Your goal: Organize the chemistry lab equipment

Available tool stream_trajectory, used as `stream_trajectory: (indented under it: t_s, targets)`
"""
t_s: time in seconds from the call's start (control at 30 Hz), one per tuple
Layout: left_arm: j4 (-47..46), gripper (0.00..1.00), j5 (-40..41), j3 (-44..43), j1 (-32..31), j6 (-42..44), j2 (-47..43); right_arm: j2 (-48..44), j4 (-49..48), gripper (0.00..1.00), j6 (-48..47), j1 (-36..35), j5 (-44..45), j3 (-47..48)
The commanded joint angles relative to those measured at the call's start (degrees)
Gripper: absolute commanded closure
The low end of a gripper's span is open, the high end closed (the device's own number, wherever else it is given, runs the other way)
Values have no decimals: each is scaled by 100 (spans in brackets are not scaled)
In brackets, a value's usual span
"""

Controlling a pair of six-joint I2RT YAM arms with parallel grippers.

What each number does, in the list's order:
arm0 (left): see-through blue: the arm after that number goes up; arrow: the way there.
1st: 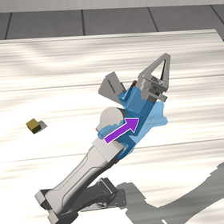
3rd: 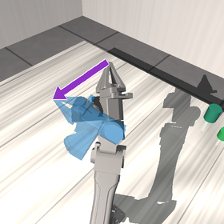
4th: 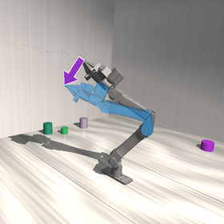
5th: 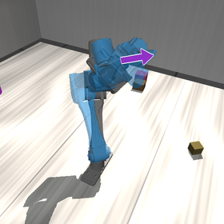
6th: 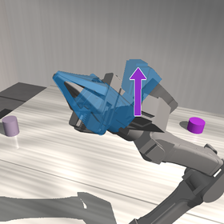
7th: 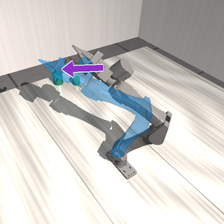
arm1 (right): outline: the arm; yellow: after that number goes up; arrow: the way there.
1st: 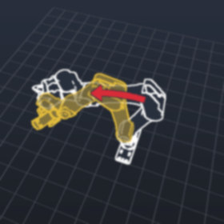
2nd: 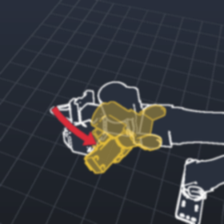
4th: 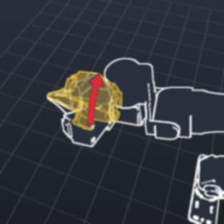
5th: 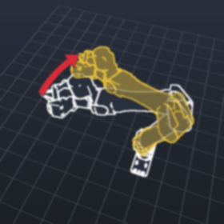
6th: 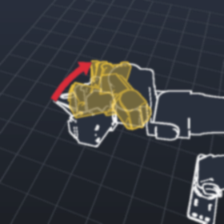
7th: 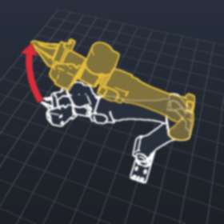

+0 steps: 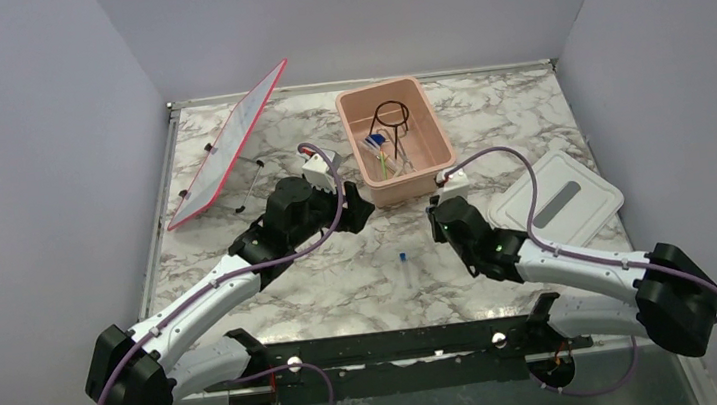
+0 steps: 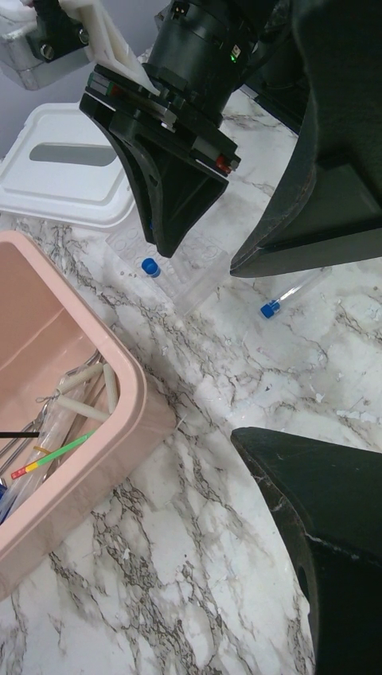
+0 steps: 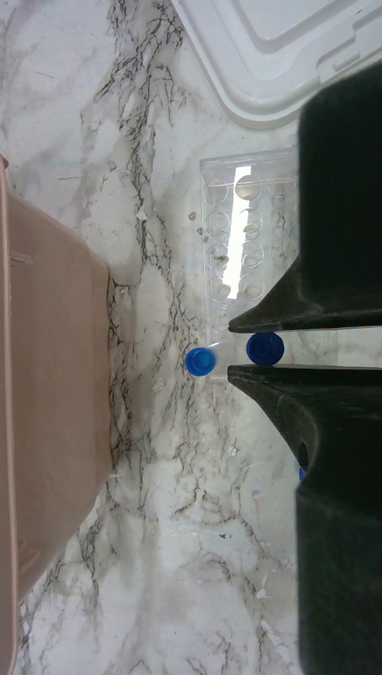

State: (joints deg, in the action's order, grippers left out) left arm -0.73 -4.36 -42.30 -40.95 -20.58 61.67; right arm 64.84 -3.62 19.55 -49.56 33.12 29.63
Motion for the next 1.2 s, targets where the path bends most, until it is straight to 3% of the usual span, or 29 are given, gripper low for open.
stream_trajectory:
  t_s: [0.0,0.17,0.43,0.7,0.83,1.0,1.17]
  targets:
    - [-111,28,102,11,4,-43,-78,136,107,86,22,-45,297,144]
    - [-111,28,107,29,-1,-43,-93,263,83,82,31,-38,122,172]
    - [-111,28,107,42,4,-51,-120,53,651,58,420,-44,-86,431]
    - [-133,28,66,94,4,-128,-131,-133,1635,54,876,-36,29,1014]
    - [-155,28,37,145,-1,-198,-163,15,2501,56,1449,-27,213,1345]
    - [-155,28,32,179,0,-212,-226,248,3913,74,2568,206,523,1688]
    - [-164,28,26,188,-1,-212,-231,220,4230,80,2879,557,404,1640]
